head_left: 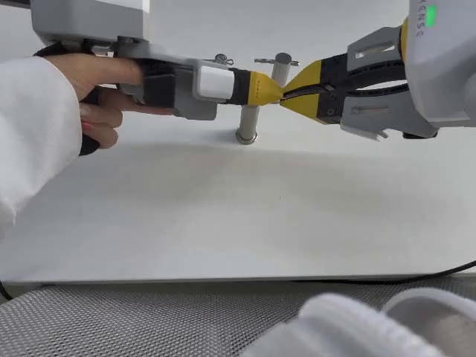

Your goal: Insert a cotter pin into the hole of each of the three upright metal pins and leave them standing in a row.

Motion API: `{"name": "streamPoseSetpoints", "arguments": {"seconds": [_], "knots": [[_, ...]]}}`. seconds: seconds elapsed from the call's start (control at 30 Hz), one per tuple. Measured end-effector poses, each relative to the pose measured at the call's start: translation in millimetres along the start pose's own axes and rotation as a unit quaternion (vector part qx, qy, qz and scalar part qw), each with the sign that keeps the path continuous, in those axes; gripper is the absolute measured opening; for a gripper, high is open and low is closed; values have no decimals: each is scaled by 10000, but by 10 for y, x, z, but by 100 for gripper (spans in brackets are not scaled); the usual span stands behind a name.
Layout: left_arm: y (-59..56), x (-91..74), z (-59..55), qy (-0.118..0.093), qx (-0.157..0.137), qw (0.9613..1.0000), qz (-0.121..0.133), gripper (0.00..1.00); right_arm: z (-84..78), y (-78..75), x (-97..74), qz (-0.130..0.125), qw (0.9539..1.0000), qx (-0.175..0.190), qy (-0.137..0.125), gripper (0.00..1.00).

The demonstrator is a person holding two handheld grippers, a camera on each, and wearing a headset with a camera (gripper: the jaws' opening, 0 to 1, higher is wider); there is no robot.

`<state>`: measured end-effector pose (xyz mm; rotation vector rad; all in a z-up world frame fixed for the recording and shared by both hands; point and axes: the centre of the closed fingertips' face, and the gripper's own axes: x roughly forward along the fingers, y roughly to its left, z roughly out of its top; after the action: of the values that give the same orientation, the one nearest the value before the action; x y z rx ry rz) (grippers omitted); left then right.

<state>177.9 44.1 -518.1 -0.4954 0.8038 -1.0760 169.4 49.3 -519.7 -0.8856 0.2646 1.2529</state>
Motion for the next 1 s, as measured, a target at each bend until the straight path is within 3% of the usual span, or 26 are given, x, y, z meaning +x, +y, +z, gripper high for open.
{"name": "streamPoseSetpoints", "arguments": {"seconds": [0.23, 1.0], "knots": [[6, -5, -43, 107, -37, 9999, 2, 1, 39, 11, 4, -14, 10000, -66, -17, 0], [12, -5, -81, 154, -244, 9996, -2, 1, 27, 78, -17, 14, 10000, 28, -26, 0]]}}
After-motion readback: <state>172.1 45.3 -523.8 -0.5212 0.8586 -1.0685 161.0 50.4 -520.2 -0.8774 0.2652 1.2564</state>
